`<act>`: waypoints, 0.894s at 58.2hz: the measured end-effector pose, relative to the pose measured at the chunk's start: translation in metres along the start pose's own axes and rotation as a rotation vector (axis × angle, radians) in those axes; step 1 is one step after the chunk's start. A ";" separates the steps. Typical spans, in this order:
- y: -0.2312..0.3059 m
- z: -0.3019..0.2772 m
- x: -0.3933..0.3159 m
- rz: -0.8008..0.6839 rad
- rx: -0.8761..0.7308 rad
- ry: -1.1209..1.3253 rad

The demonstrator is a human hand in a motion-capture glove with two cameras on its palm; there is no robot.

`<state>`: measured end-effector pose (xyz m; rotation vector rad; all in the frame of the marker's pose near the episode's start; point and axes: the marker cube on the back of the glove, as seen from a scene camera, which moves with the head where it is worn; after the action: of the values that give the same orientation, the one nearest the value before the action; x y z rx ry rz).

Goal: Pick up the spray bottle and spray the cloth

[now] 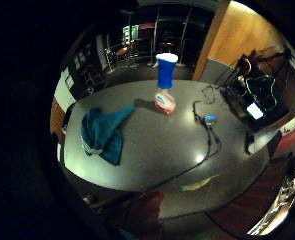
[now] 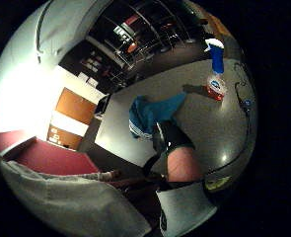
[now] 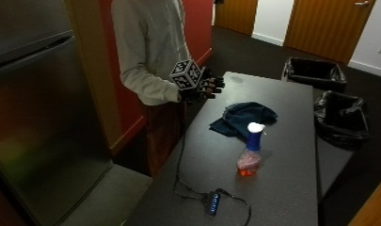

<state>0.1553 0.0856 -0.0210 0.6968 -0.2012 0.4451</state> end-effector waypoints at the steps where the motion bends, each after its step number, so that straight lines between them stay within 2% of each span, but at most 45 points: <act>1: -0.002 0.000 0.005 0.009 0.006 -0.009; 15: -0.036 0.014 0.078 0.179 0.086 -0.247; 27: -0.059 0.054 0.124 0.333 0.101 -0.466; 52: -0.103 0.126 0.157 0.471 0.084 -0.678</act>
<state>0.3375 -0.0158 0.0660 0.8679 -1.0052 0.6555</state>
